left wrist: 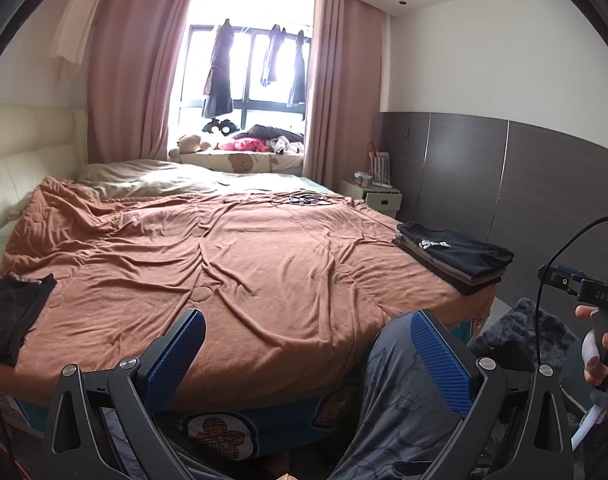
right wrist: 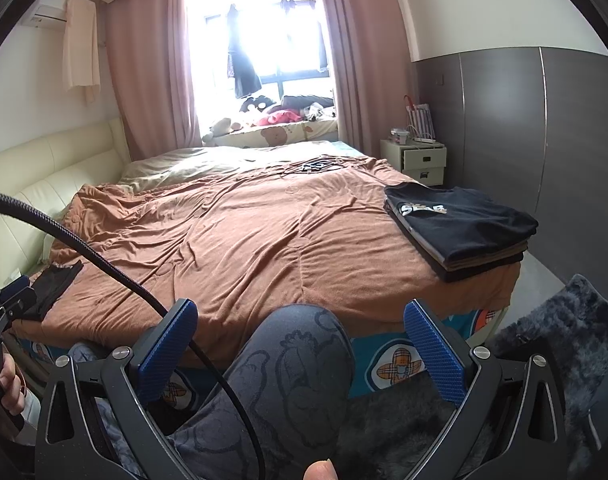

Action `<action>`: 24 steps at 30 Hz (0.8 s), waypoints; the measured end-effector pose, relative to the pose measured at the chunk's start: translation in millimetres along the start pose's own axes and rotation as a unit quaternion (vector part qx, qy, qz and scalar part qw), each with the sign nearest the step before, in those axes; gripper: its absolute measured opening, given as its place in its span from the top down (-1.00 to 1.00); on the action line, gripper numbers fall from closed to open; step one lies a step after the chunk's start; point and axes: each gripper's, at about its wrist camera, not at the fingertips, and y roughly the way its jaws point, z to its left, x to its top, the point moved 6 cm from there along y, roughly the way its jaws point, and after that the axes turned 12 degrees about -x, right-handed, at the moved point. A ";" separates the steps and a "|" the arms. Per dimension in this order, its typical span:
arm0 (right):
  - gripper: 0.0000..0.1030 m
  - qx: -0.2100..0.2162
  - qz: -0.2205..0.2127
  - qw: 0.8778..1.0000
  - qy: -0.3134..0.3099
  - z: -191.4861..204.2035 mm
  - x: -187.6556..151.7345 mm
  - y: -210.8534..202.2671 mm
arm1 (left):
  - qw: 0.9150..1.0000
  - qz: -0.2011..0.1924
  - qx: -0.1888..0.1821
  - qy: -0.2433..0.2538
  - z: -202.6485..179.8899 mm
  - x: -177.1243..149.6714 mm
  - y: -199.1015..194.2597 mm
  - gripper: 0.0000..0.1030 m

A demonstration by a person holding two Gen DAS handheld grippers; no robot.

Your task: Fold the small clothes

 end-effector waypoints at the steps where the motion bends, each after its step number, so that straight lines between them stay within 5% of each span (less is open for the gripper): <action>1: -1.00 -0.001 0.000 1.000 -0.001 -0.3 -0.2 -0.3 | 1.000 0.000 0.001 -0.001 -0.3 0.1 -0.5 -1.00; 24: -1.00 0.000 -0.016 1.000 -0.007 -21.2 -5.5 -12.8 | 1.000 -0.018 0.009 0.006 -10.5 4.5 -21.6 -1.00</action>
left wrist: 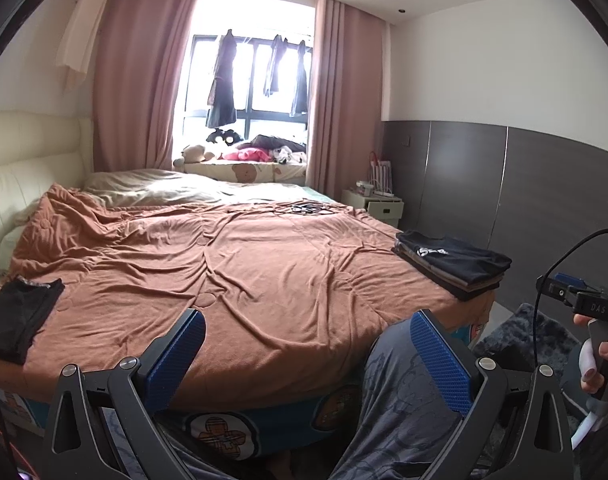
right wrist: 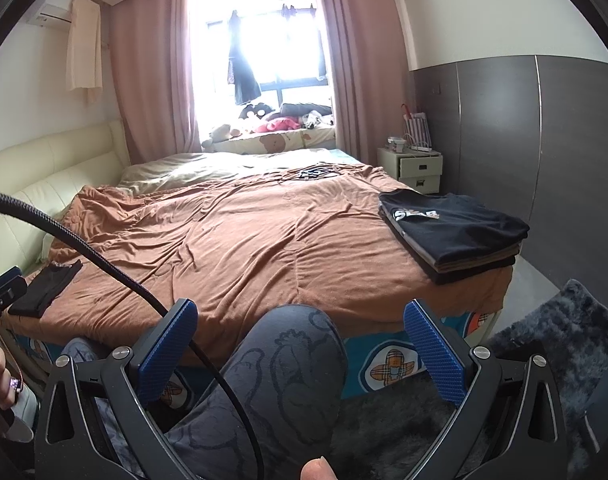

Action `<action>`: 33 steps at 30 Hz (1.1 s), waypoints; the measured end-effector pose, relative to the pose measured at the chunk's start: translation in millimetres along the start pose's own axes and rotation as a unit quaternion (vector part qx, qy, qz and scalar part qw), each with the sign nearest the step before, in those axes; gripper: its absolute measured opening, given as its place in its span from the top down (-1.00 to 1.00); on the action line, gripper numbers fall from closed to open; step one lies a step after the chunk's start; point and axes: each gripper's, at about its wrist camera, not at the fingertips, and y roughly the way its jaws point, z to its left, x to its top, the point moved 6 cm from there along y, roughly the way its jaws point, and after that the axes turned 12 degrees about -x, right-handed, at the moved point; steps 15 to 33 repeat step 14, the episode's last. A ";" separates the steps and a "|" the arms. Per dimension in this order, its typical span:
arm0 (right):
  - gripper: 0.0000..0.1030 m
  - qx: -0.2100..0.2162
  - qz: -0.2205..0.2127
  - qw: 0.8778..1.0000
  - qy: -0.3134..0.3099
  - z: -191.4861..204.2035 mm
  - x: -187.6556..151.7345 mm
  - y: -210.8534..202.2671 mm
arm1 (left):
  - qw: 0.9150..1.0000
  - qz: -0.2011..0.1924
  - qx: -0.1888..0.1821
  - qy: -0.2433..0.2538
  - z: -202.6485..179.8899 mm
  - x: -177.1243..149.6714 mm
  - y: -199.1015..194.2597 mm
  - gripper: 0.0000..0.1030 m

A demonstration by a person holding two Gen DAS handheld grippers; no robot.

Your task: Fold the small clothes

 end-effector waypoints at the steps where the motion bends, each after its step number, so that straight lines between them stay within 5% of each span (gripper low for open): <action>1: -1.00 0.000 0.000 1.000 0.000 -0.9 -0.7 -0.6 | 1.000 -0.002 0.001 0.001 -0.1 0.3 -2.1 -1.00; 33: -1.00 -0.003 -0.003 1.000 0.001 10.5 5.2 -1.8 | 0.999 -0.027 0.023 0.001 15.2 2.6 -30.1 -1.00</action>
